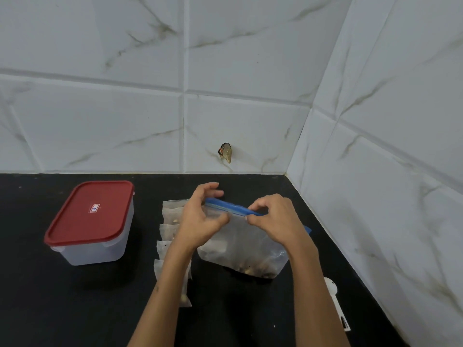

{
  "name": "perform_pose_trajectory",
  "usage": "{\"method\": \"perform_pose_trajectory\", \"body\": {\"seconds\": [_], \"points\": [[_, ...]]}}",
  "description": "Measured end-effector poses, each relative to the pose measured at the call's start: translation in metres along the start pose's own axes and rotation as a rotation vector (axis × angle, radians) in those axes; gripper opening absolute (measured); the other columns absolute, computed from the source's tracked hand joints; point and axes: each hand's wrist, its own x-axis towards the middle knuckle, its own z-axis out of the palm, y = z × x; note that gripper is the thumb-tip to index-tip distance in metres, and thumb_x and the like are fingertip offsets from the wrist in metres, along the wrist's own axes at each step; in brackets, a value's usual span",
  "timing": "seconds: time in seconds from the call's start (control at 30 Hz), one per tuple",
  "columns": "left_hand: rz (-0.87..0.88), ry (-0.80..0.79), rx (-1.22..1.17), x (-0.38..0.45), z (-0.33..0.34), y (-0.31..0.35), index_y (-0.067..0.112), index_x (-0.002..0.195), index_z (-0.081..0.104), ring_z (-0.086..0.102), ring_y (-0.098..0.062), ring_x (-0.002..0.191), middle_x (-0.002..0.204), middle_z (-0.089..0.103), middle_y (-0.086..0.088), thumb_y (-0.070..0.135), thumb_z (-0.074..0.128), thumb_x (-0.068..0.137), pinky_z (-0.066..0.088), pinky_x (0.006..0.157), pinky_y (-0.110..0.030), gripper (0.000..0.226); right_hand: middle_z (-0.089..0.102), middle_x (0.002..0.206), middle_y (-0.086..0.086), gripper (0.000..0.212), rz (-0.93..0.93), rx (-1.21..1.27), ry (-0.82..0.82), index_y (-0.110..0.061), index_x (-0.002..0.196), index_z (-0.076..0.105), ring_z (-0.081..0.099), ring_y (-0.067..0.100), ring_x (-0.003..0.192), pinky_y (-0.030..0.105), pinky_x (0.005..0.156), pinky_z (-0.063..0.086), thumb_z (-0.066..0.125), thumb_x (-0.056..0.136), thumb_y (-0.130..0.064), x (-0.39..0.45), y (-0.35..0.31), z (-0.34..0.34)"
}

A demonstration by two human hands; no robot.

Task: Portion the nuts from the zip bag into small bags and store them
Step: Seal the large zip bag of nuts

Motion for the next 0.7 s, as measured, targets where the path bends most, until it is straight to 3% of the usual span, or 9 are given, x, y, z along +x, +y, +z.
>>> {"method": "perform_pose_trajectory", "body": {"seconds": [0.07, 0.13, 0.27, 0.53, 0.7], "points": [[0.075, -0.013, 0.303, 0.004, 0.000, 0.010, 0.030, 0.129, 0.050, 0.041, -0.005, 0.121, 0.130, 0.051, 0.011, 0.019, 0.077, 0.073, 0.034, 0.098, -0.020, 0.063, 0.068, 0.089, -0.006, 0.016, 0.003, 0.010, -0.010, -0.021, 0.097, 0.073, 0.060, 0.005, 0.082, 0.021, 0.075, 0.045, 0.071, 0.081, -0.019, 0.001, -0.001, 0.001], [0.136, -0.064, 0.592, 0.009, 0.001, 0.022, 0.031, 0.121, 0.059, 0.033, -0.008, 0.130, 0.134, 0.049, 0.014, 0.029, 0.073, 0.076, 0.021, 0.110, -0.033, 0.048, 0.069, 0.088, -0.005, 0.016, -0.002, 0.012, -0.019, -0.020, 0.097, 0.073, 0.060, 0.006, 0.081, 0.023, 0.076, 0.047, 0.072, 0.080, -0.018, 0.002, -0.003, 0.002], [0.111, -0.269, 0.896, 0.020, 0.012, 0.041, 0.028, 0.104, 0.069, 0.040, -0.011, 0.127, 0.123, 0.059, 0.012, 0.032, 0.064, 0.083, 0.003, 0.117, -0.050, 0.022, 0.069, 0.091, -0.002, 0.019, 0.006, -0.002, -0.027, -0.019, 0.097, 0.073, 0.062, 0.008, 0.084, 0.024, 0.078, 0.049, 0.073, 0.078, -0.018, 0.003, -0.005, 0.003], [0.043, -0.321, 0.940, 0.029, 0.013, 0.044, 0.027, 0.103, 0.069, 0.051, -0.015, 0.114, 0.108, 0.062, 0.007, 0.025, 0.062, 0.087, 0.005, 0.116, -0.053, 0.018, 0.068, 0.093, -0.005, 0.018, 0.071, -0.058, 0.014, -0.022, 0.098, 0.070, 0.061, 0.006, 0.084, 0.029, 0.083, 0.052, 0.071, 0.080, -0.019, 0.000, 0.010, 0.002], [0.101, -0.332, 0.943, 0.023, 0.023, 0.051, 0.028, 0.104, 0.069, 0.050, -0.011, 0.115, 0.107, 0.063, 0.010, 0.030, 0.063, 0.086, -0.004, 0.115, -0.054, 0.019, 0.069, 0.090, -0.004, 0.016, 0.072, -0.062, 0.008, -0.023, 0.097, 0.072, 0.062, 0.007, 0.083, 0.032, 0.083, 0.054, 0.072, 0.081, -0.023, 0.001, 0.010, 0.003]]}}
